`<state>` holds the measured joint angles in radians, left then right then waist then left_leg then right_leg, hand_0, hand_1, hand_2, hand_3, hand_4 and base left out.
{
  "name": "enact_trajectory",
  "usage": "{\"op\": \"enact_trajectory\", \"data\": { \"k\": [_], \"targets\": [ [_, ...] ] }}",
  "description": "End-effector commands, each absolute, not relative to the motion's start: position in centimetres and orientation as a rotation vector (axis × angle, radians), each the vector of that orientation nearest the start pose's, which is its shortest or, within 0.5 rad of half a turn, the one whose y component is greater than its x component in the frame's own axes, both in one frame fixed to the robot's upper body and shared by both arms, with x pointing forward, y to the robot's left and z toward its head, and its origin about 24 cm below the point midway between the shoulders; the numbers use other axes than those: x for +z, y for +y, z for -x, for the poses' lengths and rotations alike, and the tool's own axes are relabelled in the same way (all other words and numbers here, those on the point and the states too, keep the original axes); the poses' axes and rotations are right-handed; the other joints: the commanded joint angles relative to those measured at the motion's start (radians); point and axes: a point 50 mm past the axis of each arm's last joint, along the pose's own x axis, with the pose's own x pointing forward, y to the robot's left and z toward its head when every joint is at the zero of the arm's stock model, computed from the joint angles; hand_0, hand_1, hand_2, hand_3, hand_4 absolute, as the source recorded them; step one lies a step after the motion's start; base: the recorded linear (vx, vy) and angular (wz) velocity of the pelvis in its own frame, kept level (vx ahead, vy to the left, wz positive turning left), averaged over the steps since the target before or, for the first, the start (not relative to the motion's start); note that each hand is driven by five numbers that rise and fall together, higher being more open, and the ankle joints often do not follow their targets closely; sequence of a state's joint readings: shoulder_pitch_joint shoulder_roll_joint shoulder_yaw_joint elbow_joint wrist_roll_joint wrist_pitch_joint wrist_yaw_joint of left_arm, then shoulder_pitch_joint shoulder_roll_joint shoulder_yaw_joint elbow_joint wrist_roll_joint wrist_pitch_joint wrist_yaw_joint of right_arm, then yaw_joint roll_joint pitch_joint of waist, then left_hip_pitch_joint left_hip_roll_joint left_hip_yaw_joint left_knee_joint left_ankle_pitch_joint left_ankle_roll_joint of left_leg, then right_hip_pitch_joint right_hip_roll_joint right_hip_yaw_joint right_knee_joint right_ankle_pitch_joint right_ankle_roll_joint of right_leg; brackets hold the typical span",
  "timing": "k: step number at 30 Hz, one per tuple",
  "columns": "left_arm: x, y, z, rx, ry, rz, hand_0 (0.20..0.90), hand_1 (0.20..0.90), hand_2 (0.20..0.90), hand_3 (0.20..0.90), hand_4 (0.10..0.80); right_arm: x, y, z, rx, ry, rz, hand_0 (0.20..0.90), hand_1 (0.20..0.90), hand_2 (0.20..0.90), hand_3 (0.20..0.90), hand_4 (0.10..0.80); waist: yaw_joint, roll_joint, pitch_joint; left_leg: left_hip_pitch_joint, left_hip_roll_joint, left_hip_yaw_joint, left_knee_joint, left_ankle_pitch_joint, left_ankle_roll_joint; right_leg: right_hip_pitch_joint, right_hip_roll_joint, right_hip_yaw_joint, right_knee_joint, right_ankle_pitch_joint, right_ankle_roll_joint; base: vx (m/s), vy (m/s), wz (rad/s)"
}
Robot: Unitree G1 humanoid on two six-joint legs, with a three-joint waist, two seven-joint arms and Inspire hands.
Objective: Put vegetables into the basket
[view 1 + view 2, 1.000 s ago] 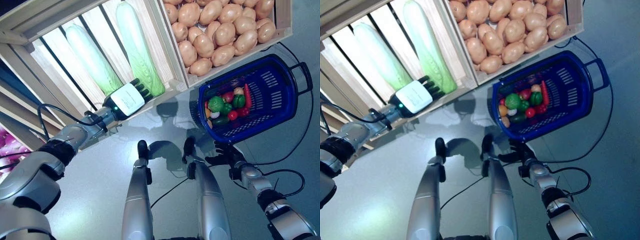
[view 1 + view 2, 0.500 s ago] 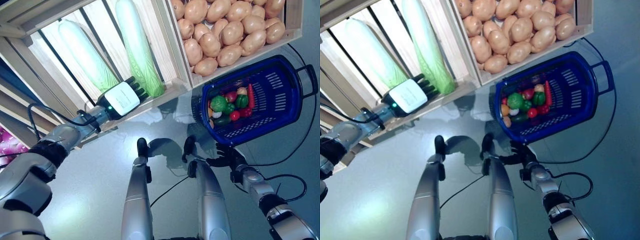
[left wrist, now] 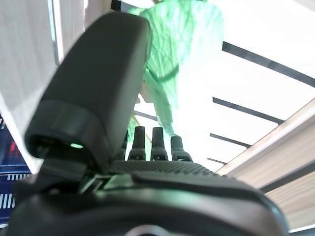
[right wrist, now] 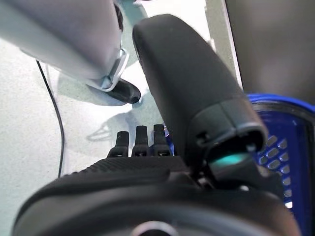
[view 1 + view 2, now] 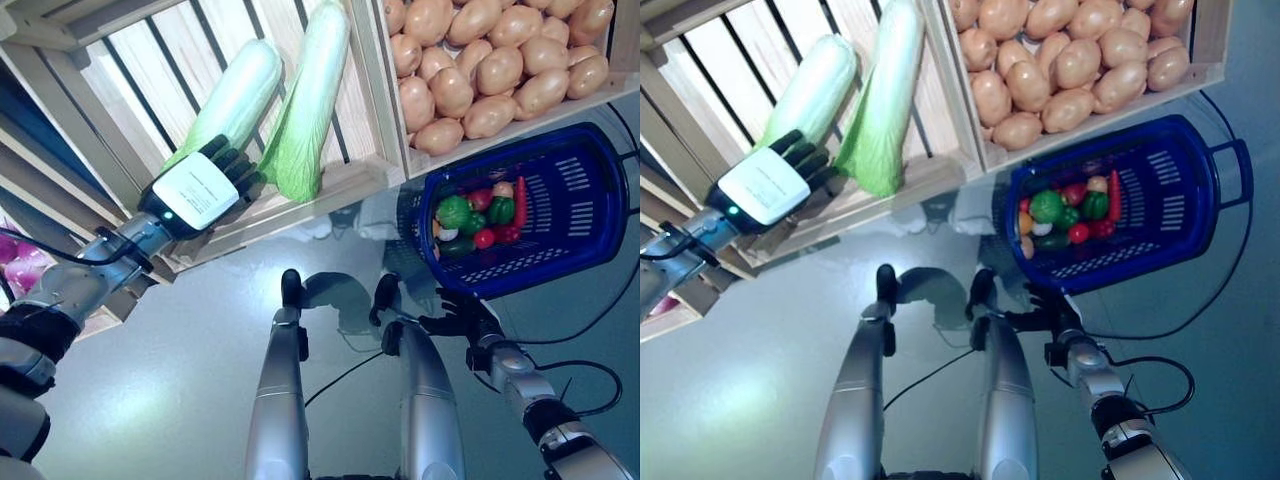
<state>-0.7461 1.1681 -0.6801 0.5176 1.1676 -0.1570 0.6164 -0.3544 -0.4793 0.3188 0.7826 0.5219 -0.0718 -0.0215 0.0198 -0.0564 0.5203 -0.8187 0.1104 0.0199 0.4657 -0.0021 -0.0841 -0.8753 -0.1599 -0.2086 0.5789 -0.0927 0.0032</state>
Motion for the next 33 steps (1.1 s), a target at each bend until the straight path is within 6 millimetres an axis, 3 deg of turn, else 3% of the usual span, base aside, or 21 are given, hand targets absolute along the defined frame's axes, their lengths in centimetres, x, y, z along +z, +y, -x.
{"op": "enact_trajectory", "data": {
  "k": [1, 11, 20, 25, 30, 33],
  "targets": [
    [22.3, 31.4, -31.8, 0.261, -0.647, -2.371, 0.900, 0.900, 0.900, 0.900, 0.800, 0.2, -28.8, -27.9, -0.195, 0.310, 0.138, 0.900, 0.900, 0.900, 0.900, 0.800, -0.001, 0.043, 0.000, -0.027, 0.026, 0.030, 0.032, -0.012, -0.019, 0.110, -0.049, -0.007, -0.004, -0.047, 0.050, 0.000, 0.000, 0.00],
    [22.6, 32.2, -32.2, 0.258, -0.614, -2.436, 0.900, 0.900, 0.900, 0.900, 0.800, 0.8, -28.6, -28.3, -0.180, 0.297, 0.143, 0.900, 0.900, 0.900, 0.900, 0.800, -0.010, 0.028, 0.000, -0.037, 0.037, 0.032, 0.035, -0.008, -0.017, 0.101, -0.048, -0.012, 0.006, -0.047, 0.048, 0.000, 0.000, 0.00],
    [23.3, 31.3, -33.1, 0.195, -0.666, -2.477, 0.900, 0.900, 0.900, 0.900, 0.800, 1.1, -27.9, -28.5, -0.157, 0.283, 0.144, 0.900, 0.900, 0.900, 0.900, 0.800, -0.024, 0.015, 0.000, -0.048, 0.047, 0.037, 0.036, -0.002, -0.020, 0.096, -0.053, -0.018, -0.006, -0.037, 0.050, -0.001, 0.000, 0.01],
    [25.1, 31.0, -32.8, 0.397, -0.772, -2.333, 0.900, 0.900, 0.900, 0.900, 0.800, 0.8, -27.8, -28.4, -0.158, 0.295, 0.144, 0.900, 0.900, 0.900, 0.900, 0.800, -0.025, 0.016, 0.000, -0.035, 0.048, 0.042, 0.029, -0.001, -0.020, 0.107, -0.053, -0.014, -0.015, -0.035, 0.052, 0.002, 0.002, 0.01],
    [27.4, 30.2, -31.3, 0.627, -1.035, -2.081, 0.900, 0.900, 0.900, 0.900, 0.800, -0.2, -27.1, -27.6, -0.168, 0.306, 0.117, 0.900, 0.900, 0.900, 0.900, 0.800, -0.007, 0.013, 0.000, -0.026, 0.043, 0.034, 0.031, -0.007, -0.018, 0.120, -0.052, -0.020, -0.014, -0.038, 0.050, 0.022, -0.056, 0.02],
    [27.6, 29.7, -30.5, 0.699, -1.127, -1.962, 0.900, 0.900, 0.900, 0.900, 0.800, -0.8, -26.3, -27.1, -0.169, 0.306, 0.094, 0.900, 0.900, 0.900, 0.900, 0.800, 0.006, 0.007, 0.000, -0.026, 0.038, 0.023, 0.033, -0.012, -0.017, 0.126, -0.053, -0.029, -0.017, -0.039, 0.049, 0.021, -0.093, 0.04]
  ]
}}
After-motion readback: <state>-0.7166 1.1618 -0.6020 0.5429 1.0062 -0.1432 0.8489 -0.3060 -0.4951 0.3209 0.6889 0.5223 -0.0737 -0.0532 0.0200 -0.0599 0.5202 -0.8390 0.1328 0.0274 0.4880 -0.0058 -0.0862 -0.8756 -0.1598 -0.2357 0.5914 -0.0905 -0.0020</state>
